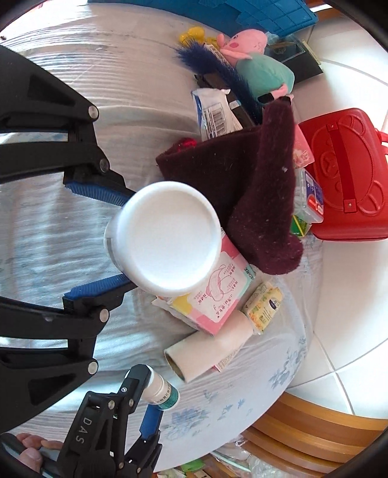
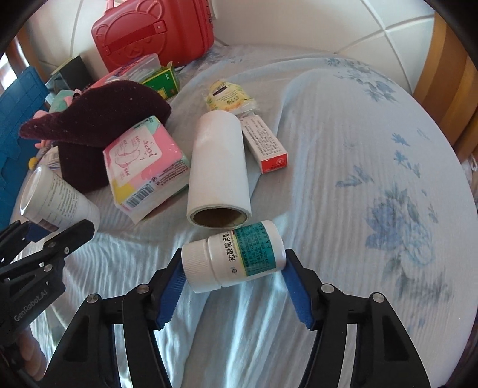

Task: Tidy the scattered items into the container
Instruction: 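Carry the white jar with the left tool while the right tool carries the green-label bottle to the crate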

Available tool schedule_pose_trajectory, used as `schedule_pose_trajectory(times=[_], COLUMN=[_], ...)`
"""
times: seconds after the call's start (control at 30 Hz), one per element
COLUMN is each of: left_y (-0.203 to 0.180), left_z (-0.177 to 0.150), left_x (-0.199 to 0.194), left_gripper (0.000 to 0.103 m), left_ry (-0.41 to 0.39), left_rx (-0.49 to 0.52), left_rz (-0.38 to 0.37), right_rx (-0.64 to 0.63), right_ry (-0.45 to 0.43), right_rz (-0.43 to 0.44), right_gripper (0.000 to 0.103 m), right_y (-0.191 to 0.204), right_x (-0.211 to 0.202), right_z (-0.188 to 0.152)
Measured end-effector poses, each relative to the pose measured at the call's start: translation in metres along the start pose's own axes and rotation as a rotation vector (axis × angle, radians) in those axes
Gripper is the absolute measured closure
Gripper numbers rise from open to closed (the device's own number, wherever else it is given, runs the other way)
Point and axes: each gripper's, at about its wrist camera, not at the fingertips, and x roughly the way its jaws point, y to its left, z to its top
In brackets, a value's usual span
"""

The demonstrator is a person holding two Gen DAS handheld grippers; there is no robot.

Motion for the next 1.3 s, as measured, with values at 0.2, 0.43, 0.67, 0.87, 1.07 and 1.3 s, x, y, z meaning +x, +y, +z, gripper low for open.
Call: schedule_pose_trajectory(times=[0.2, 0.43, 0.67, 0.87, 1.07, 1.3], left_y=[0.005, 0.02, 0.039, 0.061, 0.103, 0.169], left_z=[-0.004, -0.004, -0.008, -0.015, -0.026, -0.05], left_x=[-0.032, -0.075, -0.122, -0.159, -0.191, -0.222], left_gripper=[0.057, 0.057, 0.057, 0.057, 0.057, 0.057], left_ry=[-0.033, -0.093, -0.153, -0.205, -0.263, -0.316], left_rx=[0.009, -0.012, -0.035, -0.038, -0.052, -0.012], left_rz=[0.004, 0.013, 0.046, 0.039, 0.022, -0.011], right_rx=[0.008, -0.017, -0.061, -0.095, -0.125, -0.105], right_ry=[-0.028, -0.082, -0.166, -0.23, -0.294, -0.341], right_rz=[0.016, 0.053, 0.09, 0.097, 0.071, 0.023], right_gripper=[0.04, 0.04, 0.04, 0.04, 0.04, 0.04], right_y=[0.007, 0.034, 0.068, 0.103, 0.147, 0.218], right_x=[-0.026, -0.066, -0.11, -0.149, -0.18, -0.196], right_z=[-0.003, -0.003, 0.0, 0.0, -0.004, -0.029])
